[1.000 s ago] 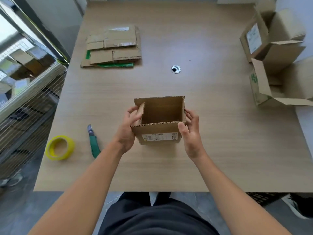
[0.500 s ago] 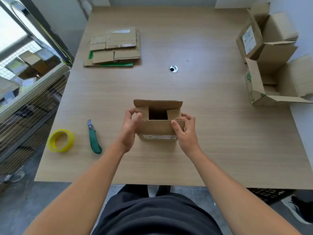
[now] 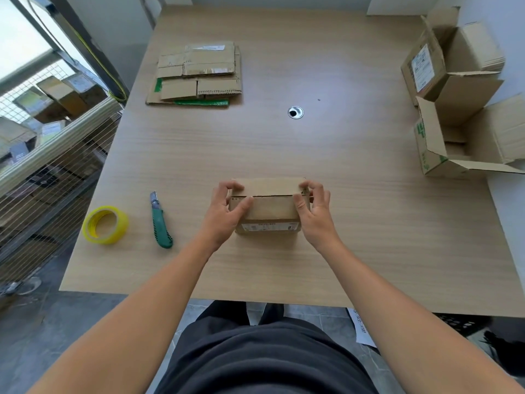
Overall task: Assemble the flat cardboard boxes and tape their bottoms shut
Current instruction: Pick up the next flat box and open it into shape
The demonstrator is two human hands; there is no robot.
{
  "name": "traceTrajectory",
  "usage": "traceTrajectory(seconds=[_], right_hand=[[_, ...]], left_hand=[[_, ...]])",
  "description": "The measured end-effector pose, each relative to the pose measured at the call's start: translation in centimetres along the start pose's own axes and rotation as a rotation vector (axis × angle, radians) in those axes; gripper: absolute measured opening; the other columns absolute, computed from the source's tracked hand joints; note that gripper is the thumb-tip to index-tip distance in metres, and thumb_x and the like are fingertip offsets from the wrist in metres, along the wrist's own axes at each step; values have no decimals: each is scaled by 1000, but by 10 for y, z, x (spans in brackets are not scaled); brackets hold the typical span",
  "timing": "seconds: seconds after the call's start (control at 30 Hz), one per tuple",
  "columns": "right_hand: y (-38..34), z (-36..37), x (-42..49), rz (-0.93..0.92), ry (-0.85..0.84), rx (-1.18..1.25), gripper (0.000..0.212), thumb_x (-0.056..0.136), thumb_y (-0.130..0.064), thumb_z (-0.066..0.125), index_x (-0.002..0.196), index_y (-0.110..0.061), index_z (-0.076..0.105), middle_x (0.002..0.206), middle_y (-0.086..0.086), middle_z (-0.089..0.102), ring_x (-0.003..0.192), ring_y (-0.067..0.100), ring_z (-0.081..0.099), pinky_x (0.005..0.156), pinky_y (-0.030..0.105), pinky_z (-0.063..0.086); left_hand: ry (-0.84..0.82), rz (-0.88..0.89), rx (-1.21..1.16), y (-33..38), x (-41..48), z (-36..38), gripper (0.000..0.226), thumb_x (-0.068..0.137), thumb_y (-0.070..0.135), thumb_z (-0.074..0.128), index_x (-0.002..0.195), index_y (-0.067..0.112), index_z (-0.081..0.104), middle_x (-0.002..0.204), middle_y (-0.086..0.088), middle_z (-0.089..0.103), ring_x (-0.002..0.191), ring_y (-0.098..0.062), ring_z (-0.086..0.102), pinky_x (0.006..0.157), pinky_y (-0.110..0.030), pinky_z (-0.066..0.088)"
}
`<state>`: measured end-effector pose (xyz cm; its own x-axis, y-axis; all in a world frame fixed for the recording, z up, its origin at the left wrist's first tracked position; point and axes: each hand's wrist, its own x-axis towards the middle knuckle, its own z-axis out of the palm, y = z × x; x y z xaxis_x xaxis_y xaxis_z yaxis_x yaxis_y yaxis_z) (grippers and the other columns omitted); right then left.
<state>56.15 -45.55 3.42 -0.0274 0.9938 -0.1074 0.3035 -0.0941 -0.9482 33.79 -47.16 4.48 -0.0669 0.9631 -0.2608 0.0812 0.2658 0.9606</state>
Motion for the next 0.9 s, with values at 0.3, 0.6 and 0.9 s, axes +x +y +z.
traceTrajectory(seconds=[0.3,0.6,0.9], right_hand=[[-2,13,0,163,105,188,30,99,-34,63,117,-56,52,122,8,46,109,17,52,102,40,49],[5,1,14,450,-203,354,52,84,-57,55,134,-44,54,115,-17,70,93,1,67,64,22,55],[24,13,-22,521,-244,414,59,79,-64,59,128,-33,47,115,1,58,95,17,61,77,40,53]], left_hand=[[136,-208,-187,-11,1,1,58,93,46,66,140,42,30,137,2,50,115,-16,61,90,-35,56],[-92,-419,-363,-16,6,6,74,69,73,63,128,29,66,118,-2,73,100,-18,71,76,-33,54],[-101,-498,-282,-47,-14,-14,89,63,71,66,135,18,59,115,-5,71,102,-24,66,82,-42,49]])
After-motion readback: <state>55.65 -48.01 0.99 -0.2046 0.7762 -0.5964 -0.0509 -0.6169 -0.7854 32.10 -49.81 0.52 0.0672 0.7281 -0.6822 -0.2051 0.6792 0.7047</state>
